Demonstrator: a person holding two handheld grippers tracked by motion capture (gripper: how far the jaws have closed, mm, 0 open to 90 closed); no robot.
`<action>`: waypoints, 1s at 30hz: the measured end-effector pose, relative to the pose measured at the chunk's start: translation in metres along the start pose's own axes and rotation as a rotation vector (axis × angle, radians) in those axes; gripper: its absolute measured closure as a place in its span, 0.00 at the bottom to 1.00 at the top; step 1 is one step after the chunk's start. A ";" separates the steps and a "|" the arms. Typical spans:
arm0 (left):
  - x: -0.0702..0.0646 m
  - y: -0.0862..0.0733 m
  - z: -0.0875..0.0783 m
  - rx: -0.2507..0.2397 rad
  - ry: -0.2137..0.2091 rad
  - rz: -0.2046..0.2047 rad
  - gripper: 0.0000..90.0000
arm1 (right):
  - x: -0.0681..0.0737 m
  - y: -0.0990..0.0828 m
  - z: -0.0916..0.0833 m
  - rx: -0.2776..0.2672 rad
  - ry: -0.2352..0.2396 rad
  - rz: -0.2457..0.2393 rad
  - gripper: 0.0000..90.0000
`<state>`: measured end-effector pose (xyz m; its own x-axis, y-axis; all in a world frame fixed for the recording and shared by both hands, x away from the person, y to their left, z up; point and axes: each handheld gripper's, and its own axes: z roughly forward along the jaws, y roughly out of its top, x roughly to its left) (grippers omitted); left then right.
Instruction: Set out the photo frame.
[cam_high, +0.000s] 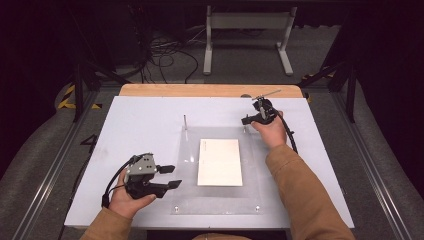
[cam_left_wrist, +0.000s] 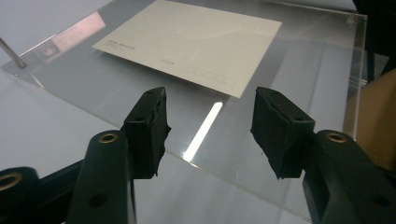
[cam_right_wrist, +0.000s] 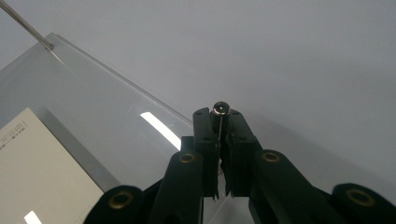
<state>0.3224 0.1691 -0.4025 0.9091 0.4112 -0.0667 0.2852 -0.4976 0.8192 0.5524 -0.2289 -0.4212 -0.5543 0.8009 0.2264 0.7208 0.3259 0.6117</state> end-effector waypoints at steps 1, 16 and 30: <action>-0.003 0.000 -0.001 -0.001 -0.008 0.009 0.48 | 0.001 0.001 0.000 0.004 -0.004 0.004 0.94; -0.035 0.000 -0.001 0.026 -0.102 0.143 0.28 | -0.001 0.005 0.001 0.032 -0.001 0.046 0.94; -0.051 -0.005 0.010 0.098 -0.008 0.201 0.09 | -0.001 0.005 0.002 0.034 0.005 0.065 0.93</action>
<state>0.2779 0.1430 -0.4089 0.9529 0.2902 0.0875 0.1258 -0.6412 0.7570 0.5573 -0.2275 -0.4201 -0.5077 0.8186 0.2686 0.7690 0.2900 0.5697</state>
